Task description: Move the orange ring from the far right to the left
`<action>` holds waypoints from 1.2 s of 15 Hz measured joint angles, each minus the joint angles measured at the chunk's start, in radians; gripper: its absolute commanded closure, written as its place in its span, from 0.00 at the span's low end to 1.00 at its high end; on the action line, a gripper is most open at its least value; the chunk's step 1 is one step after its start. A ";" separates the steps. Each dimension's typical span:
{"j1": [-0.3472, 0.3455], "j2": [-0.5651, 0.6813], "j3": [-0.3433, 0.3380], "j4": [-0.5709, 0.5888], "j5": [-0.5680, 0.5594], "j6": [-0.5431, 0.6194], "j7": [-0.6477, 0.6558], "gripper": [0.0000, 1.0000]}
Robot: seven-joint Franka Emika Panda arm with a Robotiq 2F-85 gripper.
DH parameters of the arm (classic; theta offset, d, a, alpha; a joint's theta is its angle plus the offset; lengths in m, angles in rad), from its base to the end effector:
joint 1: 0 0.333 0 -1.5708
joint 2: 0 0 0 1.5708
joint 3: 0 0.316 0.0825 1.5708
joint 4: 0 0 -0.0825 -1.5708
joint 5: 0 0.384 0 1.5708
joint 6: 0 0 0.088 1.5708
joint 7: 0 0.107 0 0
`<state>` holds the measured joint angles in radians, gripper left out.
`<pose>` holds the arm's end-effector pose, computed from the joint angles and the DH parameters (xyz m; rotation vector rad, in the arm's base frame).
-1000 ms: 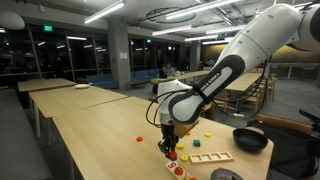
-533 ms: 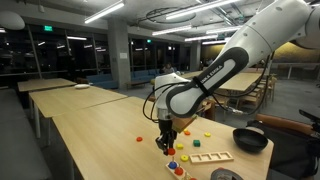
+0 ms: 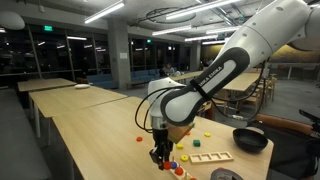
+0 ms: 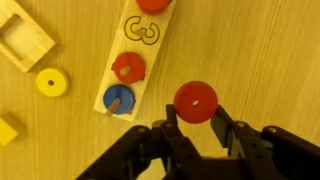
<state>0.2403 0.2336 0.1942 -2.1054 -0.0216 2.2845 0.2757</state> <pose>0.5171 0.2376 0.3046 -3.1194 -0.2647 0.0889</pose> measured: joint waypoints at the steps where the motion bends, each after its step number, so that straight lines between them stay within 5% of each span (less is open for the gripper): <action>1: 0.003 0.008 0.008 0.000 0.017 0.001 -0.001 0.77; 14: 0.017 0.104 0.019 -0.034 0.047 0.102 -0.001 0.77; 15: 0.017 0.110 0.019 -0.034 0.047 0.106 -0.001 0.75; 16: 0.017 0.113 0.019 -0.034 0.047 0.108 -0.001 0.63; 17: 0.018 0.116 0.019 -0.034 0.047 0.111 -0.001 0.76; 18: 0.018 0.117 0.019 -0.035 0.047 0.113 -0.001 0.44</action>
<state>0.2580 0.3503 0.2133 -2.1402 0.0250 2.3978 0.2751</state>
